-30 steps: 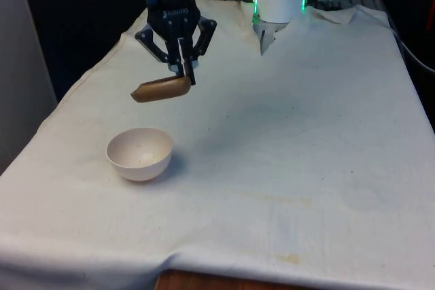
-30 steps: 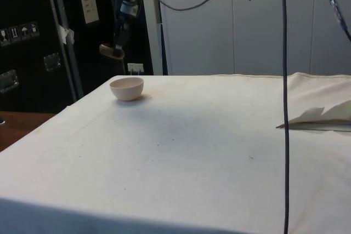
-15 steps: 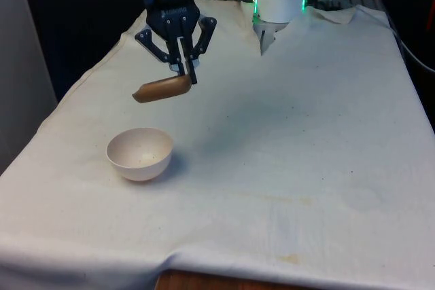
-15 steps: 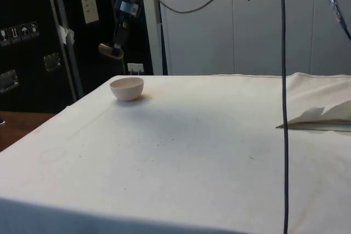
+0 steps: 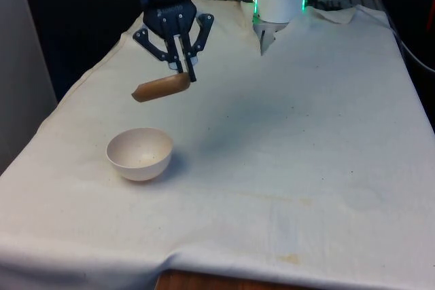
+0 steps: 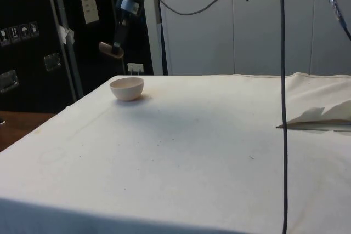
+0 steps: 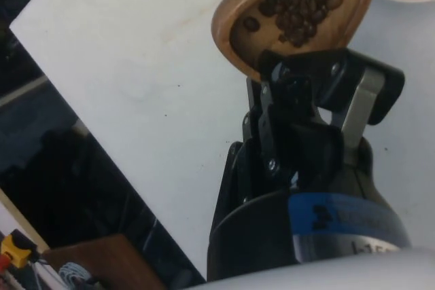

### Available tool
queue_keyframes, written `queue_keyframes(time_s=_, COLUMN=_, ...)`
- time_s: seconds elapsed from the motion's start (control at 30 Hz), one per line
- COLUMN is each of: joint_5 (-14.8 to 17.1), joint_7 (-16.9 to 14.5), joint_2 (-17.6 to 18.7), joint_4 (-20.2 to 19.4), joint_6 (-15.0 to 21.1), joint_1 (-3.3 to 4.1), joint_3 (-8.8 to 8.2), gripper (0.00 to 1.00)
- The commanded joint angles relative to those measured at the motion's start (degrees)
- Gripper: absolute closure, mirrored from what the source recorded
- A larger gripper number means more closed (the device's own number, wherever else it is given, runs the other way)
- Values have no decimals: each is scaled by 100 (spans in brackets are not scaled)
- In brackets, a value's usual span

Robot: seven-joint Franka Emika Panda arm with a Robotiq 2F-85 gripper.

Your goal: Pour the coffee beans from the cup into the bowl.

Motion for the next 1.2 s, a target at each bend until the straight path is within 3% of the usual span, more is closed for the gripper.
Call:
queue_keyframes(time_s=0.0, joint_5=63, joint_7=17, joint_2=40, joint_4=63, joint_6=-52, joint_1=-34, joint_3=17, gripper=100)
queue_keyframes(time_s=0.17, joint_5=218, joint_7=40, joint_2=74, joint_4=120, joint_6=-120, joint_1=-34, joint_3=-29, gripper=100)
queue_keyframes(time_s=0.2, joint_5=195, joint_7=23, joint_2=52, joint_4=74, joint_6=-74, joint_1=0, joint_3=-52, gripper=100)
queue_keyframes(time_s=0.23, joint_5=241, joint_7=46, joint_2=86, joint_4=138, joint_6=-132, joint_1=-34, joint_3=-34, gripper=100)
queue_keyframes(time_s=0.5, joint_5=447, joint_7=97, joint_2=178, joint_4=275, joint_6=-241, joint_1=-34, joint_3=-126, gripper=100)
queue_keyframes(time_s=0.53, joint_5=407, joint_7=80, joint_2=155, joint_4=229, joint_6=-201, joint_1=0, joint_3=-143, gripper=100)
queue_keyframes(time_s=0.57, joint_5=464, joint_7=109, joint_2=189, joint_4=292, joint_6=-252, joint_1=-34, joint_3=-138, gripper=100)
queue_keyframes(time_s=0.8, joint_5=625, joint_7=138, joint_2=229, joint_4=344, joint_6=-281, joint_1=-34, joint_3=-189, gripper=100)
queue_keyframes(time_s=0.83, joint_5=602, joint_7=103, joint_2=201, joint_4=292, joint_6=-229, joint_1=-6, joint_3=-201, gripper=100)
queue_keyframes(time_s=0.87, joint_5=659, joint_7=166, joint_2=235, joint_4=344, joint_6=-281, joint_1=-29, joint_3=-206, gripper=100)
queue_keyframes(time_s=1.17, joint_5=814, joint_7=344, joint_2=229, joint_4=327, joint_6=-246, joint_1=-11, joint_3=-229, gripper=100)
